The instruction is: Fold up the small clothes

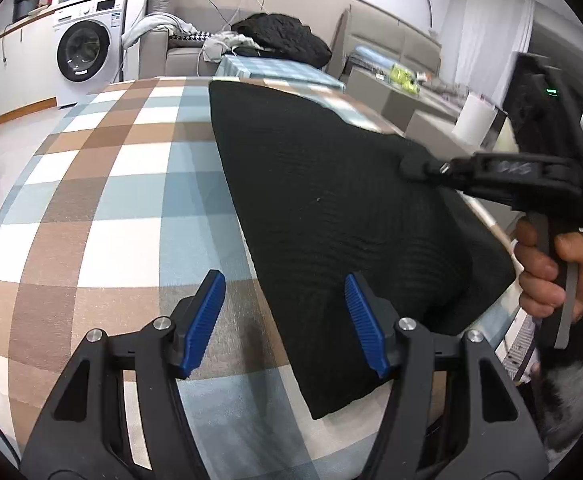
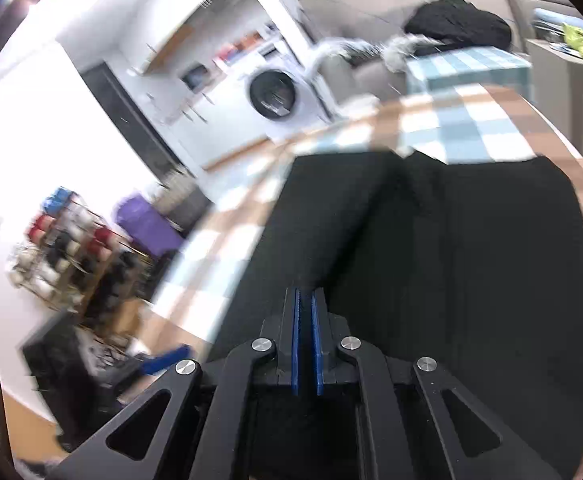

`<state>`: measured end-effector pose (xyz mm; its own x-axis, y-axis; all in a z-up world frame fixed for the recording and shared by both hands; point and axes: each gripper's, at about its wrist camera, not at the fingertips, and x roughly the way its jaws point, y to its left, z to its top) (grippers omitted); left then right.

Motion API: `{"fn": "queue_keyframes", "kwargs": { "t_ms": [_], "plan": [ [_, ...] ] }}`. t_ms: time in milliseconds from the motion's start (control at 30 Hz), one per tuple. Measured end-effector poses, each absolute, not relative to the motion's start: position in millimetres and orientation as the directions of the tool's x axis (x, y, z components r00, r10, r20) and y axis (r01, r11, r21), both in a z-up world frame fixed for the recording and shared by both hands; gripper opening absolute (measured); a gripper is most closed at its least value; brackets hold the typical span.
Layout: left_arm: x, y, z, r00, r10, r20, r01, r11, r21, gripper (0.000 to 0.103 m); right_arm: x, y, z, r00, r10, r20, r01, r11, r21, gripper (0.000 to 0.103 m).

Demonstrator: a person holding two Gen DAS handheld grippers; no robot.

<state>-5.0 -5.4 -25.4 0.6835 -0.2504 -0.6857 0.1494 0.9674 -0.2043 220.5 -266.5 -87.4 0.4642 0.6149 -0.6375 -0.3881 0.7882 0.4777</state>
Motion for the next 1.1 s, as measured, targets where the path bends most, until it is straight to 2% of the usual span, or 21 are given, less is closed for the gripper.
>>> {"fn": "queue_keyframes", "kwargs": {
  "t_ms": [100, 167, 233, 300, 400, 600, 633, 667, 700, 733, 933, 1000, 1100],
  "plan": [
    [-4.2, -7.8, -34.3, 0.661, -0.214, -0.719, 0.145, 0.977, -0.158, 0.06, 227.0, -264.4, -115.4, 0.374, 0.595, -0.711, -0.356, 0.8, 0.482, 0.013],
    [-5.4, -5.2, -38.6, 0.653, -0.212, -0.727, 0.141, 0.977, -0.159, 0.06, 214.7, -270.1, -120.1, 0.342, 0.652, -0.677, -0.392, 0.754, 0.527, 0.022],
    [-6.4, -2.0, -41.9, 0.648, -0.22, -0.729, 0.142, 0.976, -0.168, 0.06, 197.4, -274.9, -118.2, 0.329, 0.689, -0.646, -0.441, 0.717, 0.54, 0.048],
    [-5.6, 0.7, -43.4, 0.646, -0.225, -0.73, 0.14, 0.974, -0.176, 0.062, 184.7, -284.5, -117.7, 0.305, 0.709, -0.635, -0.498, 0.687, 0.529, 0.049],
    [-4.1, 1.2, -43.9, 0.645, -0.228, -0.73, 0.141, 0.974, -0.18, 0.062, 169.4, -290.1, -125.7, 0.301, 0.678, -0.671, -0.517, 0.707, 0.483, 0.049],
    [-5.6, 1.3, -42.8, 0.646, -0.227, -0.729, 0.136, 0.974, -0.182, 0.062, 154.0, -289.5, -129.6, 0.322, 0.659, -0.68, -0.572, 0.708, 0.415, 0.046],
    [-4.9, 1.8, -42.8, 0.646, -0.227, -0.728, 0.135, 0.974, -0.184, 0.062, 152.4, -292.0, -131.3, 0.325, 0.648, -0.689, -0.582, 0.711, 0.394, 0.035],
    [-4.7, 2.2, -42.6, 0.648, -0.229, -0.727, 0.135, 0.973, -0.187, 0.062, 150.6, -289.1, -131.5, 0.329, 0.637, -0.697, -0.592, 0.714, 0.372, 0.029],
    [-5.7, 2.8, -41.7, 0.65, -0.231, -0.724, 0.134, 0.973, -0.19, 0.062, 150.0, -287.5, -131.3, 0.327, 0.632, -0.702, -0.599, 0.714, 0.364, 0.014],
    [-6.2, 3.8, -40.5, 0.655, -0.231, -0.72, 0.131, 0.972, -0.193, 0.062, 152.0, -287.5, -128.7, 0.32, 0.635, -0.703, -0.599, 0.71, 0.37, 0.009],
    [-10.1, 15.7, -27.2, 0.688, -0.235, -0.687, 0.104, 0.968, -0.227, 0.062, 128.9, -301.9, -70.0, 0.405, 0.693, -0.596, -0.604, 0.692, 0.394, 0.007],
    [-9.2, 17.9, -27.6, 0.687, -0.235, -0.687, 0.099, 0.968, -0.231, 0.062, 121.5, -306.1, -70.4, 0.395, 0.689, -0.608, -0.595, 0.696, 0.402, 0.007],
    [-7.7, 14.8, -32.0, 0.672, -0.238, -0.702, 0.106, 0.968, -0.228, 0.062, 123.1, -303.1, -103.4, 0.375, 0.602, -0.705, -0.538, 0.761, 0.364, 0.007]
  ]
}}
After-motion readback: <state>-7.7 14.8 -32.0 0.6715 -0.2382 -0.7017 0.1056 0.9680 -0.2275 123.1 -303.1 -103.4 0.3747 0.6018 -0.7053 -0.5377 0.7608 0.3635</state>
